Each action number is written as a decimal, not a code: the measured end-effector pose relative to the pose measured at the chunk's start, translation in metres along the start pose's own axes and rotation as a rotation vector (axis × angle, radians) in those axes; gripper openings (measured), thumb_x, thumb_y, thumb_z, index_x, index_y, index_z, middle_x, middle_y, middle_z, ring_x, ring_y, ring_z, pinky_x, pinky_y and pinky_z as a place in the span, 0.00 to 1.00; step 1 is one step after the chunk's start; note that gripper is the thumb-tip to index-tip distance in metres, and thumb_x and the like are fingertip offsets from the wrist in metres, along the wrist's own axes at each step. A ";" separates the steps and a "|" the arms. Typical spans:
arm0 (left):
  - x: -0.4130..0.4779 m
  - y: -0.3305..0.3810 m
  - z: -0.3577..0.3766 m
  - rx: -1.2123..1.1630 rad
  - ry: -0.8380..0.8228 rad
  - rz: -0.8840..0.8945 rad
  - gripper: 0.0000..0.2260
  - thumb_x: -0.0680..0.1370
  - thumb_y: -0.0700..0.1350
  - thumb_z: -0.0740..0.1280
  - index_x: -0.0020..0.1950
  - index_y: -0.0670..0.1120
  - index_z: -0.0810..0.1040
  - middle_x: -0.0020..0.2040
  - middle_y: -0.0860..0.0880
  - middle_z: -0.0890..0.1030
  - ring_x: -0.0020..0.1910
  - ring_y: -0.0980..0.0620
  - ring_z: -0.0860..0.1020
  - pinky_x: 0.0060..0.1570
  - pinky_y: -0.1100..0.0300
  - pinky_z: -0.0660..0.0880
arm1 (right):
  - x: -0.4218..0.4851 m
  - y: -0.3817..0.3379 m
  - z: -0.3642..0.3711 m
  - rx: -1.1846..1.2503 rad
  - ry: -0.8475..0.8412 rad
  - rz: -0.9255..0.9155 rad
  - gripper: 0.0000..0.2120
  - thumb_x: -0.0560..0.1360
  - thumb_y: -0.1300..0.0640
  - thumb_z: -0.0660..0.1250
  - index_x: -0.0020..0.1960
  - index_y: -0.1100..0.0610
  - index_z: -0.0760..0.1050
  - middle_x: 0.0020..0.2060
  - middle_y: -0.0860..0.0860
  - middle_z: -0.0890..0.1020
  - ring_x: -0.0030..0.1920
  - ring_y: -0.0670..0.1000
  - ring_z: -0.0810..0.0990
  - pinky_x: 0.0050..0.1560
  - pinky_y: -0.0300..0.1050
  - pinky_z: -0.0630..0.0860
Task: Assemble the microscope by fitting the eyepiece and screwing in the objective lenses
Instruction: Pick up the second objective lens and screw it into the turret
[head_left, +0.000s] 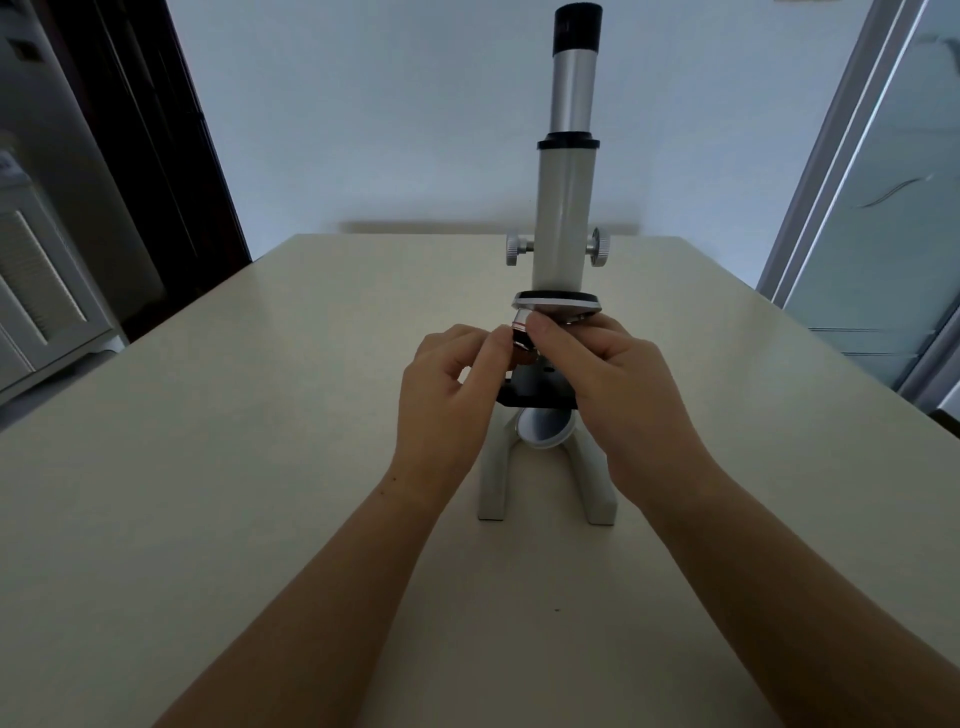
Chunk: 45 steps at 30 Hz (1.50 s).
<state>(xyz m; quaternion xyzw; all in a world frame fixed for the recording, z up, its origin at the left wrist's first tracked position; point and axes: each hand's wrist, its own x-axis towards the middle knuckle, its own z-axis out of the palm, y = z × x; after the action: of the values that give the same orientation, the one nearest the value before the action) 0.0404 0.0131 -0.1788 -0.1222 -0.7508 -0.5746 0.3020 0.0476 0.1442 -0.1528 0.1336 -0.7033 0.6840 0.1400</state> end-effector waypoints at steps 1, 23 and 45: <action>0.000 0.000 0.000 0.007 -0.006 0.003 0.13 0.76 0.57 0.58 0.40 0.57 0.81 0.40 0.55 0.82 0.48 0.48 0.78 0.50 0.53 0.74 | 0.000 0.000 0.000 -0.006 0.000 0.003 0.13 0.76 0.48 0.70 0.34 0.38 0.84 0.48 0.41 0.84 0.46 0.36 0.83 0.42 0.23 0.73; 0.000 0.003 0.002 0.039 0.022 0.017 0.11 0.75 0.57 0.60 0.39 0.55 0.79 0.40 0.53 0.82 0.47 0.47 0.79 0.50 0.53 0.76 | 0.000 0.001 -0.001 -0.062 0.034 -0.021 0.10 0.76 0.46 0.70 0.36 0.40 0.83 0.46 0.41 0.83 0.48 0.39 0.82 0.44 0.26 0.76; 0.000 -0.001 0.003 0.039 0.032 0.000 0.15 0.74 0.58 0.63 0.41 0.48 0.80 0.39 0.51 0.82 0.46 0.45 0.79 0.50 0.45 0.77 | -0.001 0.001 0.000 -0.045 0.050 0.008 0.08 0.73 0.44 0.71 0.40 0.45 0.85 0.50 0.47 0.85 0.51 0.45 0.84 0.52 0.39 0.80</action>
<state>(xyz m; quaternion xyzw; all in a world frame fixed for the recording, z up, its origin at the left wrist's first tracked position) 0.0389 0.0157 -0.1799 -0.1074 -0.7569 -0.5618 0.3162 0.0485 0.1444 -0.1537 0.1106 -0.7154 0.6716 0.1576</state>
